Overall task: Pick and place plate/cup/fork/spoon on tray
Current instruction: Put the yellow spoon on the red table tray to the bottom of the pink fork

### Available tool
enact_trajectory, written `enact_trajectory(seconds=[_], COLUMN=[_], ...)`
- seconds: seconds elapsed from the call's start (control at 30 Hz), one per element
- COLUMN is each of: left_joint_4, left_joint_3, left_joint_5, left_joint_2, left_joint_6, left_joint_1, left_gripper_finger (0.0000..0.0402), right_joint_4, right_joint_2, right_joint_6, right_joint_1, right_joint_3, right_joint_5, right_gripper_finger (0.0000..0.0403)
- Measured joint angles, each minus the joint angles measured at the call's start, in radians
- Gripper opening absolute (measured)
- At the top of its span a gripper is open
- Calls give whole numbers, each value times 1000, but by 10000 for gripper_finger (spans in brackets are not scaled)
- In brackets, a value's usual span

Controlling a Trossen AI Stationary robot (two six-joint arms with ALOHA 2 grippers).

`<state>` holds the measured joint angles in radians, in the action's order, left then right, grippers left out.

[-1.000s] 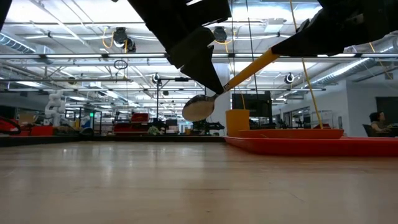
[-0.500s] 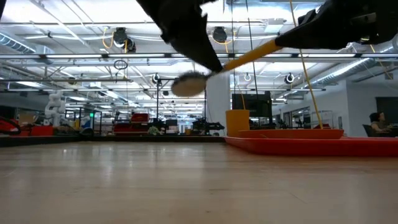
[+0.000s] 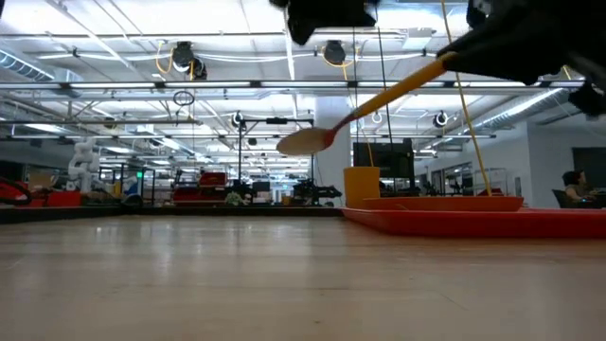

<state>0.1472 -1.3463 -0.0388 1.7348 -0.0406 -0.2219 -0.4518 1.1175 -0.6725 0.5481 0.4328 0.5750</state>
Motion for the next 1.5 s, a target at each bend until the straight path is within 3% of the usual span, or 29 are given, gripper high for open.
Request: enact_trajectory(seconds=[0.13, 0.33, 0.7, 0.83, 1.23, 1.5], left_joint_4=[12, -5, -22, -4, 18, 46], left_joint_3=[4, 2, 1, 2, 2, 3], left_joint_5=[9, 13, 46, 35, -21, -106], left_joint_2=[37, 87, 140, 146, 145, 155], left_joint_6=[16, 14, 20, 54, 122, 129], left_joint_1=[9, 30, 57, 58, 58, 58], left_gripper_finger=[170, 207, 236, 220, 111, 111], right_joint_4=[58, 80, 76, 78, 76, 75], right_joint_2=[1, 1, 1, 1, 1, 1], right_joint_6=[-237, -466, -516, -497, -492, -491], right_joint_1=[45, 80, 89, 89, 89, 88], right_joint_3=[0, -1, -1, -1, -1, -1], right_joint_5=[0, 3, 24, 81, 83, 90], right_gripper_finger=[10, 21, 14, 14, 14, 15])
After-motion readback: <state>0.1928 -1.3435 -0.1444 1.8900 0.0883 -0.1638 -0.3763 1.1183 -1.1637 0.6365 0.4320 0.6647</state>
